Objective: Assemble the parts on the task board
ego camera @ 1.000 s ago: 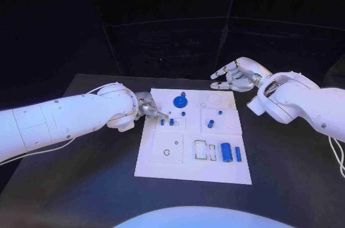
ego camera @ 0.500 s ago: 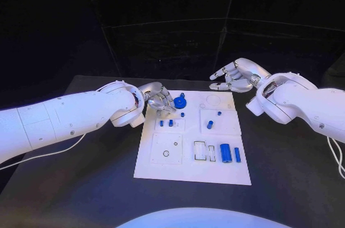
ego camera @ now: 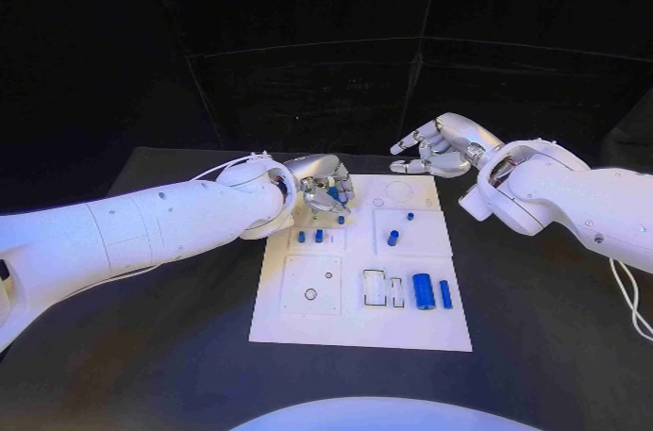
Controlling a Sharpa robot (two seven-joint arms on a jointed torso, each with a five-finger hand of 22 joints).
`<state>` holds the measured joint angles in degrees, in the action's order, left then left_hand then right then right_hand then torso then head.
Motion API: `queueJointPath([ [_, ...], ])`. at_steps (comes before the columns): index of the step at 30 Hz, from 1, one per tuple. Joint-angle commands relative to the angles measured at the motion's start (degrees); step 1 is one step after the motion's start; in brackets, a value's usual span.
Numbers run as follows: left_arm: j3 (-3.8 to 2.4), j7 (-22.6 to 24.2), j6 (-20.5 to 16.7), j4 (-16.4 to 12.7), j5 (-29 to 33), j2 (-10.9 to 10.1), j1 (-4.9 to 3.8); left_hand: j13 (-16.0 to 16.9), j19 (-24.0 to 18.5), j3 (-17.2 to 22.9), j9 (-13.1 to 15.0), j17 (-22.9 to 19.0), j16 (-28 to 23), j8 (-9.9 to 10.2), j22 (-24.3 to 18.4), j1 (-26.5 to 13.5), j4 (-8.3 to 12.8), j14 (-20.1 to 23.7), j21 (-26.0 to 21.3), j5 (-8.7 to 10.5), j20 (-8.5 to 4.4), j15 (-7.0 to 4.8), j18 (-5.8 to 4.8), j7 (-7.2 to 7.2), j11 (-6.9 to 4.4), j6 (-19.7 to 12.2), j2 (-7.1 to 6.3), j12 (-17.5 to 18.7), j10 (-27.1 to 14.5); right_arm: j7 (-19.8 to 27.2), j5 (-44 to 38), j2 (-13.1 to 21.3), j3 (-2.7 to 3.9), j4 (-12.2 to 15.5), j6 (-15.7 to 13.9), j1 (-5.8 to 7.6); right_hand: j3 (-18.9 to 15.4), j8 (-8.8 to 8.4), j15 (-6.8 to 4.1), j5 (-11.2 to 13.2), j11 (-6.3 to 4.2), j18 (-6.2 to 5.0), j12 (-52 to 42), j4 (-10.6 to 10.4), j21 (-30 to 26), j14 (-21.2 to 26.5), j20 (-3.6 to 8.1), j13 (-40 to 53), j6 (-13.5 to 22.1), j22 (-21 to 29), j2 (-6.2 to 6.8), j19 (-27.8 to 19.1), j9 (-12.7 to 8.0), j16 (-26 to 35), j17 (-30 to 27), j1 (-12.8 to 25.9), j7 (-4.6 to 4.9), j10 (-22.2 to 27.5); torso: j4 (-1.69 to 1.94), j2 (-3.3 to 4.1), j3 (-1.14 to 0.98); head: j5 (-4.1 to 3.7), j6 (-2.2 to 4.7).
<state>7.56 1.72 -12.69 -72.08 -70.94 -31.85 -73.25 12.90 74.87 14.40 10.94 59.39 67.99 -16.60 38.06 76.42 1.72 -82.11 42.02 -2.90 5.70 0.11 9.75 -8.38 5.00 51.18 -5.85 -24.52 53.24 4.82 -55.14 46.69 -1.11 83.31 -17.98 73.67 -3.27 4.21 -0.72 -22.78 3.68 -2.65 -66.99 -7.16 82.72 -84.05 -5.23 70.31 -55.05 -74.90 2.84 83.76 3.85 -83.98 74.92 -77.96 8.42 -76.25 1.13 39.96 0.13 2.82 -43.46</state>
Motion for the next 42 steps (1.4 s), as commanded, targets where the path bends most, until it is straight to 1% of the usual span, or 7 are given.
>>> queueJointPath([
  [1, 0.02, 1.69, 1.61, 1.34, -8.73, 1.01, 0.01, -1.11, 2.90, -0.38, -0.80, 4.64, 4.58, 0.79, 6.30, 0.43, 0.24, -2.01, 6.44, 0.04, -0.16, -0.26, -1.18, 0.13, -0.12, 1.15, -0.46, 0.76, 0.31, 0.32, -0.07, -0.09, 0.03, 0.08, 0.11, 0.11, -0.36, 0.30, -0.34, -0.38, -0.31, -0.39, 0.20, -0.12, -0.16, -3.45, 0.23, -0.07, -0.24, -0.77, -0.37, -0.31, 0.08, 0.33, 3.17, 0.40, 0.05, 0.16, -0.04, 0.04, 0.01, -0.05, -0.02],
  [4, 0.08, 0.92, 3.09, 2.34, -10.26, 1.91, 0.10, -2.13, 4.33, -0.11, -1.45, 6.52, 6.56, 1.25, 10.36, 0.82, 0.59, -2.74, 10.43, 0.06, -0.36, -0.31, -1.79, 0.31, -0.22, 2.18, -0.11, 1.36, 0.81, 0.32, -0.07, -0.15, 0.03, 0.08, 0.12, 0.11, -0.36, 0.30, -0.34, -0.38, -0.31, -0.39, 0.20, -0.12, -0.16, -3.45, 0.23, -0.07, -0.24, -0.77, -0.37, -0.31, 0.08, 0.33, 3.17, 0.40, 0.05, 0.16, 0.00, 0.00, 0.01, -0.13, -0.12],
  [8, 0.21, 0.03, 4.67, 3.64, -11.90, 2.89, 0.24, -3.06, 5.06, 0.17, -2.03, 6.83, 7.25, 1.74, 12.86, 1.07, 0.95, -3.03, 12.82, 0.09, -0.43, -0.37, -2.18, 0.41, -0.25, 2.81, 0.00, 2.03, 0.99, 0.32, -0.07, -0.20, 0.03, 0.11, 0.11, 0.11, -0.36, 0.30, -0.34, -0.38, -0.31, -0.39, 0.20, -0.12, -0.16, -3.45, 0.23, -0.07, -0.24, -0.77, -0.37, -0.31, 0.08, 0.33, 3.17, 0.40, 0.05, 0.16, 0.07, -0.01, -0.01, -0.24, -0.22],
  [19, 0.33, -1.35, 8.30, 5.69, -13.61, 4.07, 0.52, -4.42, 5.61, 0.64, -2.75, 6.83, 7.87, 2.12, 15.21, 1.02, 1.28, -3.43, 15.02, 0.09, -0.54, -0.53, -2.49, 0.73, -0.43, 4.50, 0.29, 2.76, 2.10, 0.23, -0.07, -0.34, 0.03, 0.12, -0.02, 0.12, -0.31, 0.30, -0.34, -0.44, -0.33, -0.38, 0.20, -0.07, -0.15, -3.44, 0.23, -0.07, -0.25, -0.80, -0.43, -0.29, 0.08, 0.36, 3.12, 0.29, 0.05, 0.17, 0.10, -0.05, 0.04, -0.46, -0.45],
  [26, 0.38, -1.46, 8.50, 6.58, -13.93, 4.62, 0.89, -4.97, 5.67, 1.09, -3.06, 6.69, 7.96, 2.38, 15.84, 1.14, 1.46, -3.47, 15.57, 0.08, -0.59, -0.60, -2.57, 0.83, -0.50, 4.95, 0.53, 3.13, 2.59, 0.26, -0.07, -0.44, 0.03, 0.09, -0.01, 0.12, -0.30, 0.30, -0.34, -0.45, -0.33, -0.38, 0.20, -0.06, -0.15, -3.44, 0.23, -0.07, -0.25, -0.80, -0.45, -0.29, 0.08, 0.36, 3.11, 0.26, 0.04, 0.17, 0.13, -0.05, 0.10, -0.51, -0.51],
  [37, 0.39, -1.29, 9.05, 6.95, -14.01, 4.94, 1.07, -5.72, 5.75, 1.96, -3.55, 6.36, 8.02, 2.83, 17.02, 1.18, 1.71, -3.44, 16.57, 0.08, -0.64, -0.70, -2.74, 0.97, -0.66, 5.57, 0.89, 3.49, 3.83, 0.28, -0.07, -0.52, 0.03, 0.04, 0.03, 0.12, -0.25, 0.30, -0.35, -0.50, -0.34, -0.38, 0.22, -0.02, -0.15, -3.45, 0.23, -0.09, -0.26, -0.81, -0.51, -0.29, 0.08, 0.35, 3.14, 0.17, 0.03, 0.19, 0.15, -0.08, 0.05, -0.62, -0.58],
  [42, 0.39, -0.87, 9.10, 7.12, -14.01, 5.13, 1.15, -6.27, 5.77, 3.09, -3.87, 6.14, 8.09, 3.10, 17.82, 1.21, 1.78, -3.42, 17.25, 0.09, -0.76, -0.89, -2.82, 1.20, -0.95, 6.31, 1.60, 3.76, 5.22, 0.28, -0.07, -0.57, 0.03, 0.04, 0.06, 0.12, -0.25, 0.30, -0.35, -0.50, -0.34, -0.38, 0.22, -0.02, -0.15, -3.45, 0.23, -0.09, -0.26, -0.81, -0.51, -0.29, 0.08, 0.35, 3.14, 0.17, 0.03, 0.19, 0.11, -0.07, 0.04, -0.66, -0.57],
])
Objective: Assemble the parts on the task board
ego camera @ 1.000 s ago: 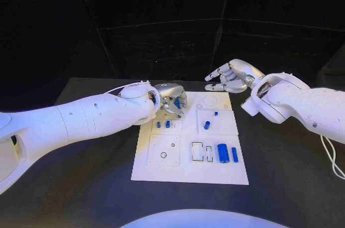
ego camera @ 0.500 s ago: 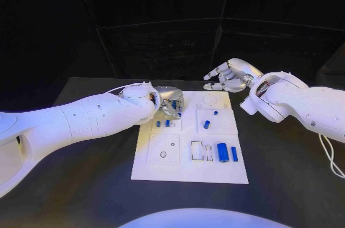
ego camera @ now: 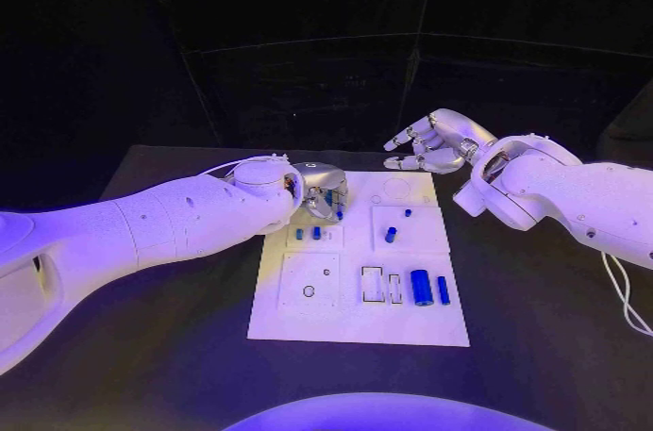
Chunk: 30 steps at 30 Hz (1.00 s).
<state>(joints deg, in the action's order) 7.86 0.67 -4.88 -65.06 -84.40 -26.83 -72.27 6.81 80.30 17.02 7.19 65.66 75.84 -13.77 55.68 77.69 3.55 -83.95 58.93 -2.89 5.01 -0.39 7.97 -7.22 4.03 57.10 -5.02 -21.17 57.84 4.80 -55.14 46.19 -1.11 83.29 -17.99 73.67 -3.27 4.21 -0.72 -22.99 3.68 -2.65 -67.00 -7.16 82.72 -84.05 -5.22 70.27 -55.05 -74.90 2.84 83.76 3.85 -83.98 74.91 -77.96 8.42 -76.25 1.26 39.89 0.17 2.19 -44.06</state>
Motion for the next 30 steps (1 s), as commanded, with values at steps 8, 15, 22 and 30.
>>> queueJointPath([
  [8, 0.07, 1.07, 1.19, 0.00, -0.49, 0.33, 0.31, -1.35, 0.32, 2.47, -0.70, -0.35, 0.45, 0.99, 1.49, -0.44, 0.10, -1.57, 1.38, 0.09, -0.34, -0.69, -1.20, 0.31, -0.33, 1.52, 1.22, 1.60, 2.56, 0.30, -0.07, -0.11, 0.03, 0.06, 0.13, 0.12, -0.23, 0.31, -0.35, -0.30, -0.34, -0.38, 0.20, -0.01, -0.15, -3.45, 0.23, -0.03, -0.26, -0.80, -0.54, -0.29, 0.08, 0.35, 3.16, 0.14, 0.03, 0.17, -0.01, 0.00, 0.00, -0.09, 0.07],
  [15, 0.07, 0.94, 1.49, 0.02, -0.48, 0.40, 0.35, -2.20, 0.29, 3.53, -1.29, -0.61, 0.55, 2.02, 2.13, -0.74, 0.58, -1.58, 1.87, 0.10, -0.40, -0.70, -1.28, 0.17, -0.29, 1.45, 0.55, 2.74, 3.35, 0.28, -0.07, -0.13, 0.03, 0.05, 0.18, 0.12, -0.18, 0.31, -0.36, -0.35, -0.35, -0.38, 0.15, 0.01, -0.17, -3.45, 0.24, 0.01, -0.28, -0.78, -0.61, -0.30, 0.09, 0.35, 3.16, 0.07, 0.03, 0.14, -0.03, -0.01, -0.02, -0.11, 0.12],
  [22, 0.07, 0.97, 0.16, 0.08, -0.29, 0.35, 0.37, -2.71, 0.37, 5.24, -1.46, -0.89, 0.67, 2.13, 3.04, -0.95, 0.74, -1.59, 2.59, 0.09, -0.48, -0.86, -1.37, 0.28, -0.56, 3.29, 1.19, 3.43, 5.46, 0.29, -0.07, -0.19, 0.04, 0.05, 0.17, 0.12, -0.18, 0.31, -0.36, -0.35, -0.35, -0.38, 0.15, 0.01, -0.17, -3.45, 0.24, 0.01, -0.28, -0.78, -0.61, -0.30, 0.09, 0.35, 3.16, 0.07, 0.03, 0.14, -0.01, -0.01, -0.01, -0.12, 0.28],
  [30, -0.18, 1.92, -3.56, -1.78, 1.98, -1.15, 0.39, -2.93, 0.76, 6.85, -1.52, -2.19, 0.23, 2.18, 4.45, -1.08, 1.12, -1.47, 3.83, 0.08, -0.80, -1.20, -1.58, 0.49, -0.91, 4.92, 1.44, 4.28, 7.35, 0.32, -0.07, -0.26, 0.04, -0.07, 0.21, 0.12, -0.18, 0.31, -0.36, -0.35, -0.35, -0.38, 0.15, 0.01, -0.17, -3.45, 0.24, 0.01, -0.28, -0.78, -0.61, -0.30, 0.09, 0.35, 3.16, 0.07, 0.03, 0.14, 0.11, -0.09, 0.05, -0.19, 0.34],
])
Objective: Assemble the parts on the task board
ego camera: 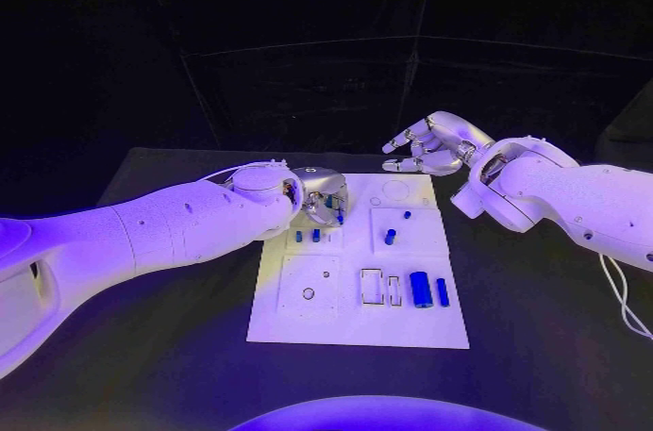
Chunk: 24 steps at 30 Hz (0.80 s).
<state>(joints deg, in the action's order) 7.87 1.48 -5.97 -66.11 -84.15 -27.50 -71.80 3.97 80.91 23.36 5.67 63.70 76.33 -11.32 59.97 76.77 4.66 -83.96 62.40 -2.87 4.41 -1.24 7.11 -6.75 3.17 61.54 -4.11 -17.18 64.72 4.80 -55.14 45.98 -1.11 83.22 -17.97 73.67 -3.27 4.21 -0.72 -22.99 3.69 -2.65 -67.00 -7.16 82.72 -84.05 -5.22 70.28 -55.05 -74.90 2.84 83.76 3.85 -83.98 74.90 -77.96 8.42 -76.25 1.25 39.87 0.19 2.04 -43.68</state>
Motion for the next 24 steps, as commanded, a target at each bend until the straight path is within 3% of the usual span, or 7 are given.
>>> queueJointPath([
  [1, -0.44, 1.19, -2.84, -1.08, 2.03, -0.77, -0.08, -0.10, 0.16, 0.55, 0.00, -0.27, -0.27, -0.27, 0.19, -0.17, 0.02, -1.46, 0.39, 0.07, -0.20, -0.36, -0.73, 0.02, -0.05, 0.50, 0.54, 0.31, 0.51, 0.31, -0.07, -0.05, 0.03, -0.01, 0.20, 0.12, -0.18, 0.31, -0.36, -0.35, -0.35, -0.39, 0.15, 0.01, -0.17, -3.45, 0.24, 0.00, -0.28, -0.78, -0.61, -0.30, 0.09, 0.36, 3.17, 0.07, 0.03, 0.14, 0.15, -0.09, -0.01, -0.05, -0.01],
  [7, -2.28, 1.18, -3.66, -3.38, 3.78, -2.73, -0.10, -0.16, 0.19, 0.96, -0.09, -0.63, -0.34, -0.06, 0.40, -0.55, 0.11, -1.44, 0.54, 0.08, -0.26, -0.40, -0.76, 0.01, -0.06, 0.88, 0.25, 0.84, 1.04, 0.31, -0.07, -0.06, 0.03, -0.11, 0.24, 0.11, -0.18, 0.31, -0.36, -0.35, -0.35, -0.39, 0.15, 0.01, -0.17, -3.45, 0.24, 0.00, -0.28, -0.78, -0.61, -0.30, 0.09, 0.36, 3.17, 0.07, 0.03, 0.14, 0.17, -0.13, 0.01, 0.02, 0.10],
  [10, -2.90, 0.73, -3.09, -4.54, 4.89, -4.06, -0.12, -0.18, 0.18, 0.96, -0.17, -0.78, -0.34, 0.13, 0.50, -1.10, 0.03, -1.44, 0.60, 0.09, -0.27, -0.40, -0.77, 0.04, -0.06, 1.05, -0.13, 1.23, 1.33, 0.29, -0.07, -0.02, 0.03, -0.19, 0.27, 0.11, -0.18, 0.31, -0.36, -0.35, -0.35, -0.39, 0.15, 0.01, -0.17, -3.45, 0.24, 0.00, -0.28, -0.78, -0.61, -0.30, 0.09, 0.36, 3.17, 0.07, 0.03, 0.14, 0.34, -0.22, 0.09, 0.00, 0.17],
  [13, -3.18, 0.27, -2.49, -5.34, 5.52, -5.31, -0.13, -0.18, 0.18, 0.94, -0.21, -0.90, -0.37, 0.21, 0.56, -1.33, -0.02, -1.43, 0.63, 0.09, -0.28, -0.40, -0.78, 0.05, -0.06, 1.12, -0.27, 1.40, 1.45, 0.27, -0.07, 0.03, 0.03, -0.27, 0.29, 0.11, -0.18, 0.31, -0.36, -0.35, -0.35, -0.39, 0.15, 0.01, -0.17, -3.45, 0.24, 0.00, -0.28, -0.78, -0.61, -0.30, 0.09, 0.36, 3.17, 0.07, 0.03, 0.14, 0.32, -0.21, 0.02, 0.21, 0.24],
  [17, -3.31, -0.16, -2.07, -6.19, 5.85, -6.76, -0.14, -0.19, 0.18, 0.94, -0.22, -0.94, -0.37, 0.24, 0.61, -1.41, -0.04, -1.42, 0.67, 0.10, -0.28, -0.40, -0.79, 0.05, -0.07, 1.15, -0.32, 1.46, 1.50, 0.25, -0.07, 0.06, 0.03, -0.35, 0.33, 0.11, -0.18, 0.31, -0.36, -0.35, -0.35, -0.39, 0.15, 0.01, -0.17, -3.45, 0.24, 0.00, -0.28, -0.78, -0.61, -0.30, 0.09, 0.36, 3.17, 0.07, 0.03, 0.14, 0.53, -0.22, 0.09, 0.11, 0.29],
  [24, -3.37, -1.02, -0.30, -7.37, 5.88, -9.32, -0.14, -0.18, 0.18, 0.94, -0.25, -1.09, -0.42, 0.30, 0.70, -1.56, -0.06, -1.40, 0.73, 0.10, -0.29, -0.41, -0.80, 0.11, -0.10, 1.25, -0.42, 1.60, 1.65, 0.20, -0.07, 0.03, 0.03, -0.48, 0.51, 0.10, -0.18, 0.31, -0.36, -0.35, -0.35, -0.39, 0.15, 0.01, -0.17, -3.45, 0.24, 0.00, -0.28, -0.78, -0.61, -0.30, 0.09, 0.36, 3.17, 0.07, 0.03, 0.14, 0.27, -0.17, 0.01, 0.36, 0.32],
])
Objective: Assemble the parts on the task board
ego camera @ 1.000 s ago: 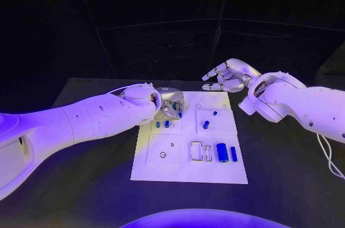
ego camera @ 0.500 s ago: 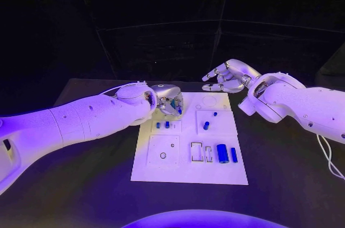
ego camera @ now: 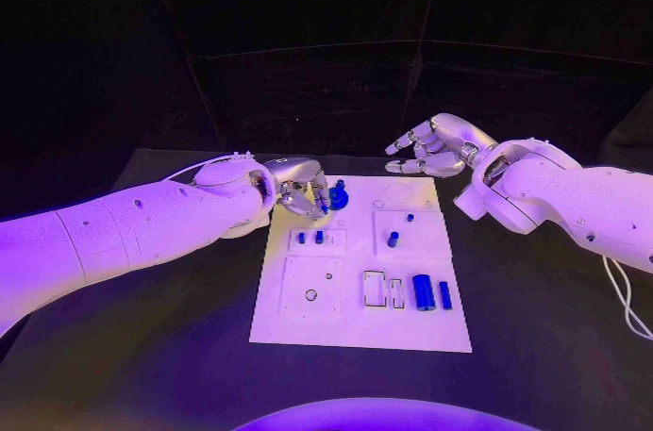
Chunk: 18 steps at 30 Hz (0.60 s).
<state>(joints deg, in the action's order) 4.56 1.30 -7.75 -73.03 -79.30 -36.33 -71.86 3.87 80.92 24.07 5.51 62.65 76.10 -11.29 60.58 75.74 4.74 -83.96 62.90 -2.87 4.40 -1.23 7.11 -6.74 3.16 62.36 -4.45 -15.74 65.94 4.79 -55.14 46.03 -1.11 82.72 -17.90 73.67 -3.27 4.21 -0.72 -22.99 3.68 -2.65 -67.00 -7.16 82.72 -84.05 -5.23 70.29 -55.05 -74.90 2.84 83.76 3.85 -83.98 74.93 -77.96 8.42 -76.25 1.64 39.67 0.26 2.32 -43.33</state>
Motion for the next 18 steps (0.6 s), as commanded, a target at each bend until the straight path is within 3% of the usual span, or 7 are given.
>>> queueJointPath([
  [1, -0.06, -0.92, 1.68, -0.59, 1.03, -0.80, -0.08, -0.07, 0.18, 0.23, -0.09, -0.05, -0.19, 0.27, 0.10, -0.54, -0.14, -1.40, 0.23, 0.09, -0.28, -0.42, -0.81, 0.09, -0.10, 0.44, -0.08, 0.17, 0.43, 0.20, -0.07, -0.02, 0.03, 0.01, 0.45, 0.10, -0.18, 0.31, -0.36, -0.35, -0.35, -0.39, 0.15, 0.01, -0.17, -3.45, 0.24, -0.01, -0.28, -0.78, -0.61, -0.30, 0.09, 0.35, 3.14, 0.07, 0.03, 0.14, -0.12, 0.06, -0.05, 0.09, -0.04],
  [8, -0.01, -1.29, 2.70, -0.58, 1.04, -1.97, -0.05, -0.08, 0.16, 0.21, -0.11, -0.14, -0.21, 0.32, 0.13, -0.66, -0.14, -1.39, 0.24, 0.10, -0.29, -0.43, -0.80, 0.14, -0.12, 0.50, -0.19, 0.29, 0.52, 0.20, -0.07, -0.11, 0.03, -0.06, 0.49, 0.10, -0.18, 0.31, -0.36, -0.35, -0.35, -0.39, 0.15, 0.01, -0.17, -3.45, 0.24, -0.01, -0.28, -0.78, -0.61, -0.30, 0.09, 0.35, 3.14, 0.07, 0.03, 0.14, -0.09, 0.04, -0.07, 0.21, -0.09],
  [18, 0.09, -2.03, 3.50, 0.43, 1.05, -1.73, 0.01, -0.09, 0.12, 0.08, -0.21, -0.37, -0.27, 0.56, 0.21, -1.16, -0.26, -1.35, 0.26, 0.11, -0.31, -0.44, -0.81, 0.16, -0.11, 0.55, -0.56, 0.69, 0.70, 0.20, -0.07, -0.10, 0.03, -0.04, 0.50, 0.10, -0.18, 0.31, -0.36, -0.35, -0.35, -0.39, 0.15, 0.01, -0.17, -3.45, 0.24, -0.01, -0.28, -0.78, -0.61, -0.30, 0.09, 0.35, 3.14, 0.07, 0.03, 0.14, -0.19, 0.07, -0.11, 0.46, -0.15],
])
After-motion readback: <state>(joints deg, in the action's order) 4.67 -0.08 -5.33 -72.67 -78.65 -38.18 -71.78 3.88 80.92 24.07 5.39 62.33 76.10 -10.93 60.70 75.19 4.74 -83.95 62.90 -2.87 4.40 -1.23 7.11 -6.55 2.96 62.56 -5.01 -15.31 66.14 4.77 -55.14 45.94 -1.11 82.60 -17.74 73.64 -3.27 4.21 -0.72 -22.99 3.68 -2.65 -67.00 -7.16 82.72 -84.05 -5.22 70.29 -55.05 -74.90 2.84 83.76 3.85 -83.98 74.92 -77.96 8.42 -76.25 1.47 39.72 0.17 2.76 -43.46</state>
